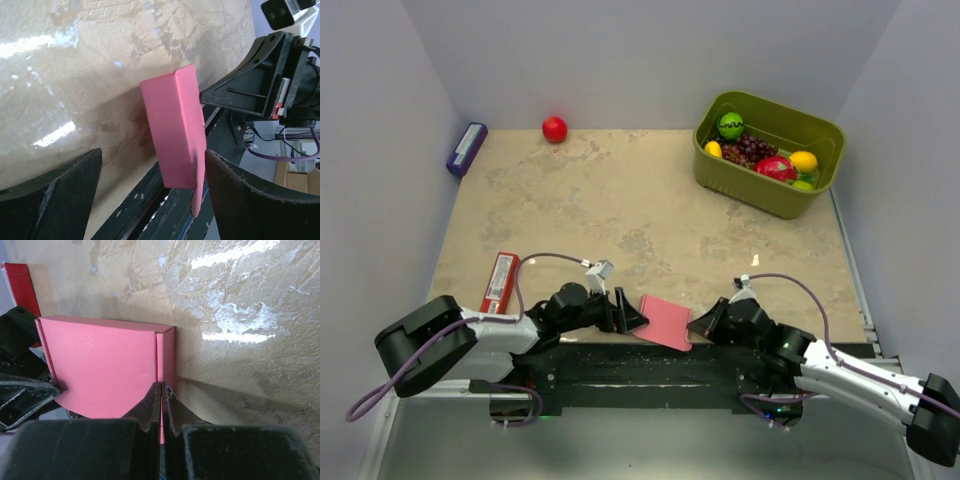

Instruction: Fold the paper box

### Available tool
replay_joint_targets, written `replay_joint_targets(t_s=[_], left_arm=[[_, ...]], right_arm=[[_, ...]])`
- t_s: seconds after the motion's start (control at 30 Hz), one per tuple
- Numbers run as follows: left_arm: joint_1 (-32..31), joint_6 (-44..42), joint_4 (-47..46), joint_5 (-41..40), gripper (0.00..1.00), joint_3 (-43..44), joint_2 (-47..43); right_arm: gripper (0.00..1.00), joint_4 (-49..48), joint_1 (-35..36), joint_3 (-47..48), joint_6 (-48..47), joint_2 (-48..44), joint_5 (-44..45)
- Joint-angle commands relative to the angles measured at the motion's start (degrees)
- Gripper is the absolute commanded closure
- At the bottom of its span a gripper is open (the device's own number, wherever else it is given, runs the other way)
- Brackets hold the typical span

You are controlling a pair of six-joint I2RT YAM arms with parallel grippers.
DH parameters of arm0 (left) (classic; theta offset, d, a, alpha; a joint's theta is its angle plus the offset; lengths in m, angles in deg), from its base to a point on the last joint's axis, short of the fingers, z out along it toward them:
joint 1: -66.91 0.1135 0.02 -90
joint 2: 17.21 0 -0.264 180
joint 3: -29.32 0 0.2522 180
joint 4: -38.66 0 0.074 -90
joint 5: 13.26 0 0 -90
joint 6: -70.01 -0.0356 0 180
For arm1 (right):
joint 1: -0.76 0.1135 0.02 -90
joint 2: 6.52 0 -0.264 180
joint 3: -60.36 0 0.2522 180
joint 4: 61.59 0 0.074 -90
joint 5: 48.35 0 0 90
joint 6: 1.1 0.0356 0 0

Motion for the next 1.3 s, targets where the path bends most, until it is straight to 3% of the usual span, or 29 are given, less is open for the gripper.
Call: replay_joint_targets(t_s=[0.0, 0.1, 0.23, 0.33, 0.37, 0.47, 0.5, 0.6, 0.87, 1.03, 1.27], left_arm=[[0.4, -0.4, -5.8, 3.3, 0.16, 5.1, 2.9], [0.4, 0.4, -9.8, 5.8, 0.27, 5.9, 6.8], [0.4, 2.7, -16.7, 8.5, 0.52, 6.2, 11.9], [0.4, 3.9, -18.6, 9.7, 0.64, 7.0, 13.6], [0.4, 4.4, -18.7, 9.9, 0.64, 7.2, 13.9], [0.5, 4.6, -17.8, 9.8, 0.68, 7.4, 13.3], [0.5, 4.4, -17.0, 9.7, 0.68, 7.5, 12.8], [2.0, 3.3, -11.7, 10.2, 0.72, 8.2, 10.3], [10.8, 1.0, 4.9, 19.8, 0.82, 10.0, 3.8], [15.9, 0.8, 12.2, 27.0, 0.82, 10.2, 2.9], [22.9, 4.2, 17.5, 34.3, 0.83, 8.7, -0.3]], right_arm=[[1.0, 5.9, 0.3, 0.1, -2.0, 2.8, 2.9], [1.0, 4.6, 0.4, -0.1, -2.2, 3.7, 3.1], [1.0, 4.5, 0.3, 0.1, -2.8, 3.5, 3.7], [1.0, 6.1, 0.3, 1.6, -4.9, 3.5, 5.4], [0.99, 6.7, 0.3, 2.9, -5.5, 3.6, 5.8], [0.78, 9.3, 0.3, 6.4, -9.1, 4.0, 8.3], [0.59, 10.0, 0.3, 7.4, -10.2, 4.2, 9.2], [0.4, 9.3, 0.3, 11.6, -17.3, 4.8, 11.1], [0.36, -1.9, 4.0, 25.7, -41.8, 14.1, 11.6], [0.34, -4.7, 17.3, 31.8, -51.9, 23.2, 20.0], [0.29, -5.7, 35.6, 39.5, -58.4, 37.0, 34.0]])
